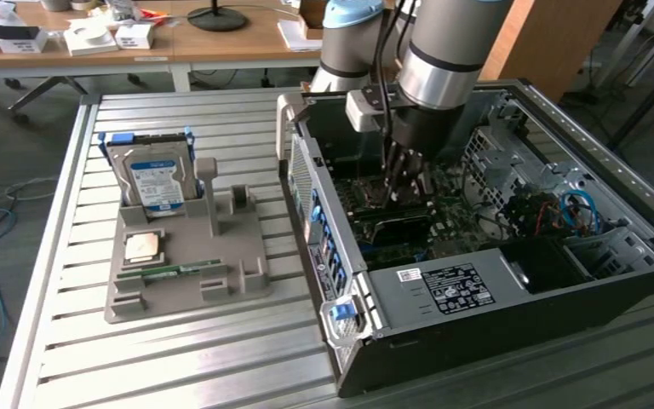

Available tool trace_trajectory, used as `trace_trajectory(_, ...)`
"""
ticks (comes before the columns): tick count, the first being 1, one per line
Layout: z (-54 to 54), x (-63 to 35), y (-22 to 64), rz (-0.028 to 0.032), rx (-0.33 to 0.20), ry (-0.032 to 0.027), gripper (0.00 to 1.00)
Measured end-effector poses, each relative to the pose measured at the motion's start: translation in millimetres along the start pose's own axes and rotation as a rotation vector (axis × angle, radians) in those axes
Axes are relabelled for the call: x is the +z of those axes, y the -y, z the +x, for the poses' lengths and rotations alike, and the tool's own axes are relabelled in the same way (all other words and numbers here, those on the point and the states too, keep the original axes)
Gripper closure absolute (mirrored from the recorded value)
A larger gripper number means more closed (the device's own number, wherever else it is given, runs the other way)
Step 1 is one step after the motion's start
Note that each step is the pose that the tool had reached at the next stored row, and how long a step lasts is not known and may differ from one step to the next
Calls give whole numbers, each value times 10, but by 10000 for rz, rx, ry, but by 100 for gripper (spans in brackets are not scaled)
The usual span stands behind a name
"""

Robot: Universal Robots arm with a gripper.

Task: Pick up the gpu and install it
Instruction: 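Press down on the gpu until it lock into place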

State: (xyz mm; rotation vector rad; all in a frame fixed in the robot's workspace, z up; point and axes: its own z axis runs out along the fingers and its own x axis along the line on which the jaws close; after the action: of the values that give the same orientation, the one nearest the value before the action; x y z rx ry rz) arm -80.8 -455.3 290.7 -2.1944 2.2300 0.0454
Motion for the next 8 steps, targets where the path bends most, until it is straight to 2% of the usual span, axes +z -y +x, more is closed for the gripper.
trace_trajectory(8,-6,-207,-2,0,0,0,89)
